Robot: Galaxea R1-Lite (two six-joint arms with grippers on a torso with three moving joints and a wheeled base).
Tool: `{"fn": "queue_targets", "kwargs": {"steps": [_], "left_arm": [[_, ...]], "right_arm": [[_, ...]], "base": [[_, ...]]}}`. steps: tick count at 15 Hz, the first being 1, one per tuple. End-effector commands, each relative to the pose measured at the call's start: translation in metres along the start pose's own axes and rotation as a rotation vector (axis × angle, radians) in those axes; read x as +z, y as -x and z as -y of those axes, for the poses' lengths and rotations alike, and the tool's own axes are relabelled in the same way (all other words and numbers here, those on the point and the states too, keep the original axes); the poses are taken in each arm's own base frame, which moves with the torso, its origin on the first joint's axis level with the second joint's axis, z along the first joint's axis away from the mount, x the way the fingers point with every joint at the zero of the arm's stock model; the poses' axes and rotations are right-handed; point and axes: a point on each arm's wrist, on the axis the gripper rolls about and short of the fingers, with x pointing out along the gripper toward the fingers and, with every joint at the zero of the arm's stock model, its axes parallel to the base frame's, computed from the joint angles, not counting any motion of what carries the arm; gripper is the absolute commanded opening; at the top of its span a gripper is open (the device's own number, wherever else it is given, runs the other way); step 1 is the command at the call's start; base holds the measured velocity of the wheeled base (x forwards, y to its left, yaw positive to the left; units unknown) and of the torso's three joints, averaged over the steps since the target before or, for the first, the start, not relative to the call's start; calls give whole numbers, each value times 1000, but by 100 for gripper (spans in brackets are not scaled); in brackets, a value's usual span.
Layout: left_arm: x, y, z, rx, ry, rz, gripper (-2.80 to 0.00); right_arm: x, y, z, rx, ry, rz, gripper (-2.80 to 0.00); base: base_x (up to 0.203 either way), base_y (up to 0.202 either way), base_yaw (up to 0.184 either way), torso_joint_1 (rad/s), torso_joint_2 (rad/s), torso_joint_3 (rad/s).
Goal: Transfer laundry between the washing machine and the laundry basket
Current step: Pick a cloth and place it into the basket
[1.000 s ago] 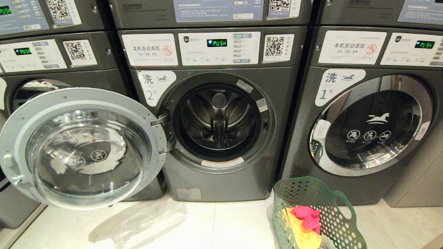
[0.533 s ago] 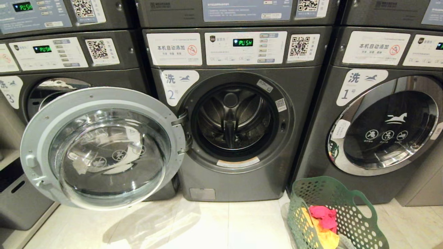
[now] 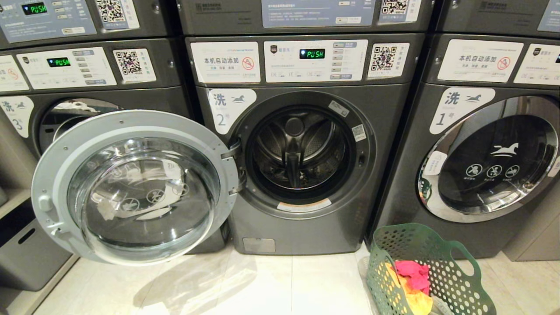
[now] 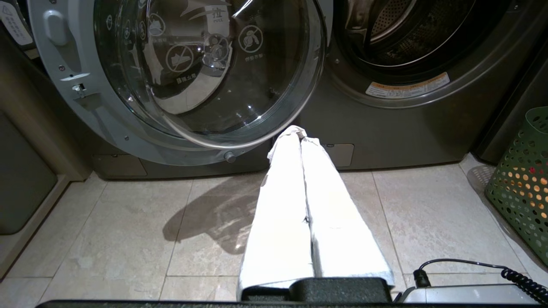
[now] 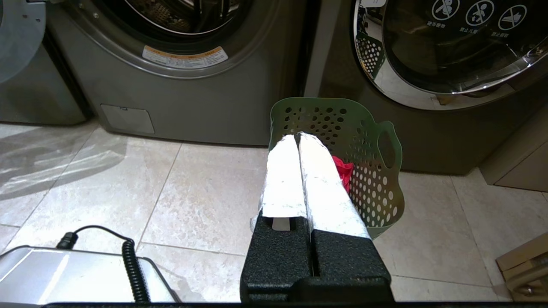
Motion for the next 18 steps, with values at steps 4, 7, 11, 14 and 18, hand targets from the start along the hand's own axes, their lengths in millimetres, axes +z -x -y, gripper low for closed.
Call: {"fn": "queue_targets", "kwargs": {"steps": [4, 7, 11, 14, 18], "left_arm": [[0, 0, 0, 0, 0, -2, -280], [0, 0, 0, 0, 0, -2, -280], [0, 0, 0, 2, 0, -2, -280], [0, 0, 0, 2, 0, -2, -280], [0, 0, 0, 2, 0, -2, -280]], "right_arm": [[0, 0, 0, 1, 0, -2, -280], [0, 0, 0, 1, 1, -2, -280], [0, 0, 0, 1, 1, -2, -280], [0, 0, 0, 1, 0, -2, -280], [0, 0, 0, 1, -2, -2, -280]], "base": [[31, 0, 0, 1, 1, 1], [195, 0, 1, 7, -1, -2], [194, 0, 1, 2, 4, 4], [67, 0, 2, 9, 22, 1], [0, 0, 0, 0, 0, 0]]}}
